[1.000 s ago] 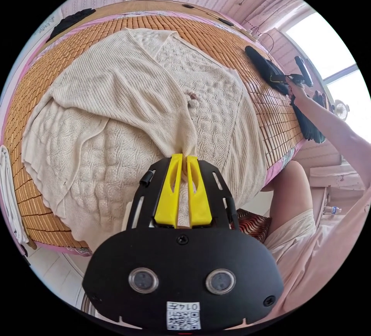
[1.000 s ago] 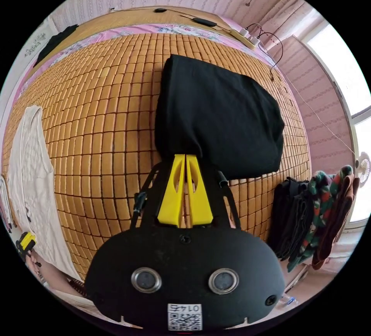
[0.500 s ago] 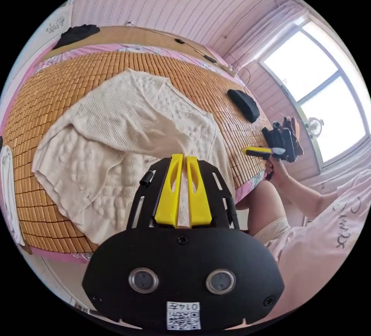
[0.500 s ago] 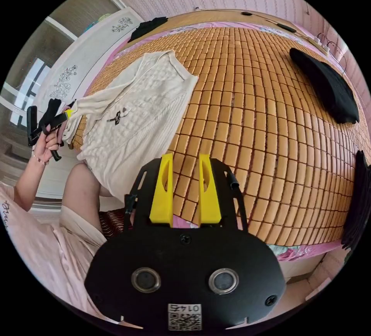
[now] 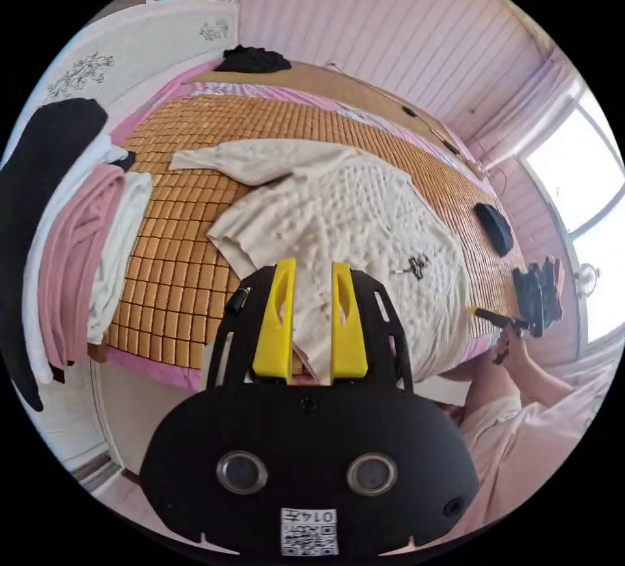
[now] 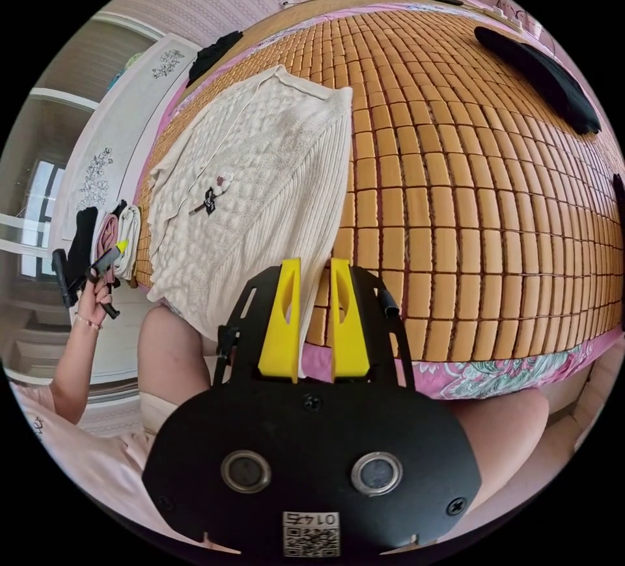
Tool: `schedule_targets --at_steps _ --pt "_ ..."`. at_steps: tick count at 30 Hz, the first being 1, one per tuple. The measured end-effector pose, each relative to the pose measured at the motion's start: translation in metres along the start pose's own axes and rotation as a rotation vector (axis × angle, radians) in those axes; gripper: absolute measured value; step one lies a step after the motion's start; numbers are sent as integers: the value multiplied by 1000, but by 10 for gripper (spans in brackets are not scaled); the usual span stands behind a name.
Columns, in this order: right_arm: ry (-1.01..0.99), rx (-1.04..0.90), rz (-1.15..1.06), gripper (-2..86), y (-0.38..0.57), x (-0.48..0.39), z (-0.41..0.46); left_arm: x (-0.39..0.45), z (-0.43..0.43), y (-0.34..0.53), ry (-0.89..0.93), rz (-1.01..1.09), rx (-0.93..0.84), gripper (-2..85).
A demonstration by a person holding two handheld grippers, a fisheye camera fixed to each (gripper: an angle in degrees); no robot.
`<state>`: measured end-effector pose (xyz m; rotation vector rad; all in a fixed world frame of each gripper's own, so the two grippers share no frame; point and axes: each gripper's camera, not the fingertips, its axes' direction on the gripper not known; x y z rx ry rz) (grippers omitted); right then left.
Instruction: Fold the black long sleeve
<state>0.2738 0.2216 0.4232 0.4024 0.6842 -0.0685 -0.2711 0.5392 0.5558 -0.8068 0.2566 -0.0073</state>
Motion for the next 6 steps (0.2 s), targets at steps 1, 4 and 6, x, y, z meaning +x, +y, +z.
schedule_targets --at_steps 1,4,6 --pt "8 -4 -1 76 -1 -1 0 14 11 5 10 63 -41 93" --pt "32 -10 -32 98 -2 -11 2 80 56 27 -26 364 -258 97" --pt "-6 -3 -62 124 1 -18 1 111 77 38 -161 535 -348 86"
